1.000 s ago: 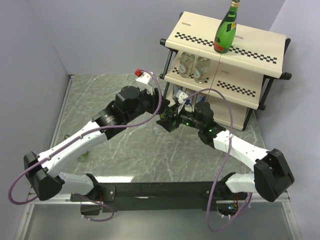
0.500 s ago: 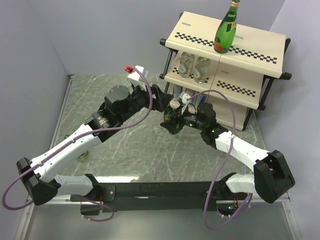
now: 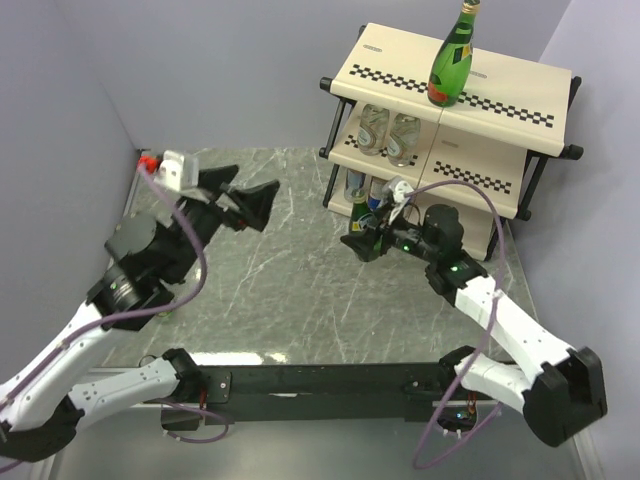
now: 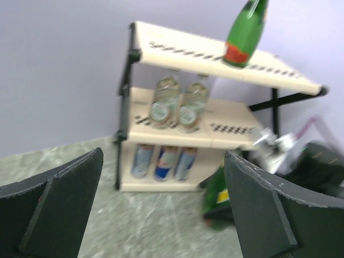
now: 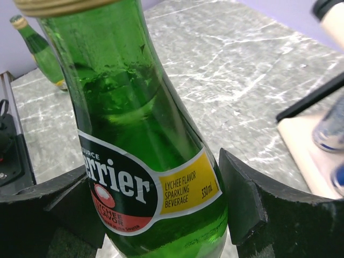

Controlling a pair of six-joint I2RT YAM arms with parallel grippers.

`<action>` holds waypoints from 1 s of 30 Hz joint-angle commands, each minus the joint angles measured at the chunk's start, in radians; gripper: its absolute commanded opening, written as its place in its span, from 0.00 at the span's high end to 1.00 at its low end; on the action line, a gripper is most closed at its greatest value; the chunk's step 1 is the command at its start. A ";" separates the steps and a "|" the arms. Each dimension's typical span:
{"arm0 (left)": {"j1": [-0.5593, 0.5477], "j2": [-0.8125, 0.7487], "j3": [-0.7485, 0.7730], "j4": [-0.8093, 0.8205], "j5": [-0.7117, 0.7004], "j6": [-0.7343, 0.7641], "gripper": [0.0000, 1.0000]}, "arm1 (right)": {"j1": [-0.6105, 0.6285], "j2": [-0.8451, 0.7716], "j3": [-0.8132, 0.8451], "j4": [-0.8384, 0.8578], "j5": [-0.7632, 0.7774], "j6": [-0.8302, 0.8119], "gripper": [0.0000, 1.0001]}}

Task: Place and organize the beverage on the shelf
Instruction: Place the drink on the shelf.

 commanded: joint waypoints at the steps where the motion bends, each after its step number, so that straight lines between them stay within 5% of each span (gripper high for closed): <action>1: -0.002 -0.056 -0.112 -0.046 -0.090 0.082 0.01 | -0.022 -0.115 0.143 -0.025 0.041 -0.013 1.00; 13: 0.000 -0.160 -0.416 -0.048 -0.156 0.232 0.00 | -0.152 -0.120 0.647 -0.510 0.187 -0.044 1.00; 30: 0.000 -0.172 -0.490 -0.079 -0.091 0.286 0.01 | -0.356 0.090 1.118 -0.561 0.477 -0.036 1.00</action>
